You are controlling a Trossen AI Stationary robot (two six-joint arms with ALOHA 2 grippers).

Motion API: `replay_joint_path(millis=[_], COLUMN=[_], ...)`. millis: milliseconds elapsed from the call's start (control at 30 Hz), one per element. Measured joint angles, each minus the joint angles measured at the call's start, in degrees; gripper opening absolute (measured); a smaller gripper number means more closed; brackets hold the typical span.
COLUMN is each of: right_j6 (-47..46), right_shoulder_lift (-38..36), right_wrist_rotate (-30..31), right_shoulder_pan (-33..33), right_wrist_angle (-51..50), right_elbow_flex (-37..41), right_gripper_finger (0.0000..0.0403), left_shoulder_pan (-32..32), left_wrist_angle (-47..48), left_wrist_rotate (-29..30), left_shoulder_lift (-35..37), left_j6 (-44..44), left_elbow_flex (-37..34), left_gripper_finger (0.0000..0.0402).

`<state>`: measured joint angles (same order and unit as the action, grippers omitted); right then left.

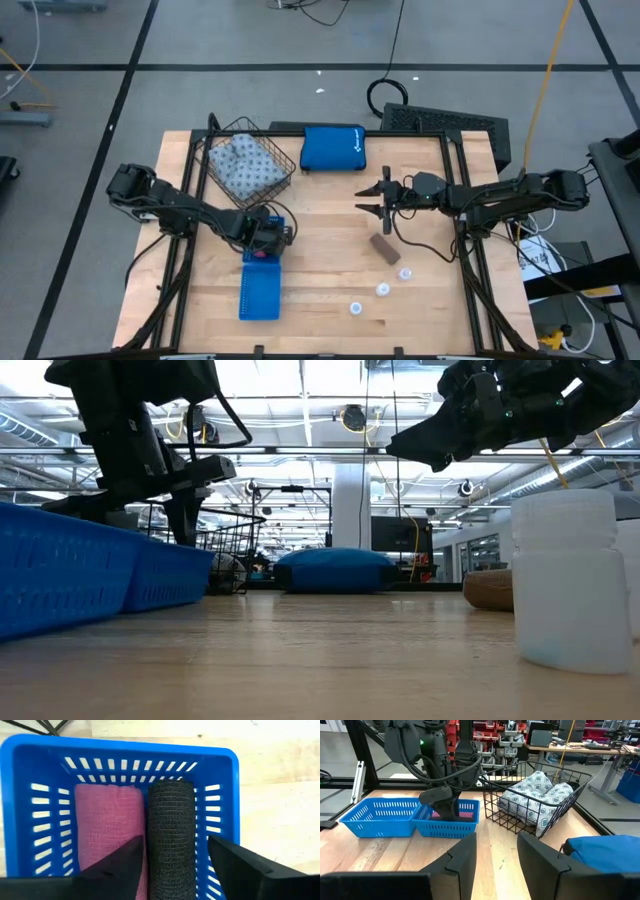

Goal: Pick & place medical supplies in basket/bin
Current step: Put the black bandage into the top blue bin, then put the brown bandage into the top blue bin

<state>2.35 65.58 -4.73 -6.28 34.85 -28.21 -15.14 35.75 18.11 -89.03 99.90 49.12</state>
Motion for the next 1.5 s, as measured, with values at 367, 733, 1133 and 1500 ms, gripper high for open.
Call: replay_joint_path(millis=[367,733,1133,1500], right_j6=[0.0,1.5,-0.7,-8.7], right_shoulder_lift=[0.0,0.0,0.0,0.0], right_wrist_rotate=[0.1,0.2,-6.0,-22.4], right_shoulder_pan=[0.0,0.0,0.3,1.8], right_wrist_angle=[-0.5,-0.8,2.3,10.9], right_elbow_flex=[0.0,0.0,0.0,0.0], right_gripper_finger=[0.0130,0.0130,0.0130,0.0130], left_shoulder_pan=[5.5,6.1,2.6,15.5], left_wrist_angle=[-2.1,-8.5,-32.6,-35.3], left_wrist_rotate=[-5.8,1.7,-21.6,-36.5], left_shoulder_lift=[8.8,22.7,24.5,36.4], left_j6=[-13.8,-38.8,-91.4,-102.8], left_elbow_flex=[0.0,0.1,0.2,-9.6], left_gripper_finger=[0.0270,0.0271,0.0271,0.0271])
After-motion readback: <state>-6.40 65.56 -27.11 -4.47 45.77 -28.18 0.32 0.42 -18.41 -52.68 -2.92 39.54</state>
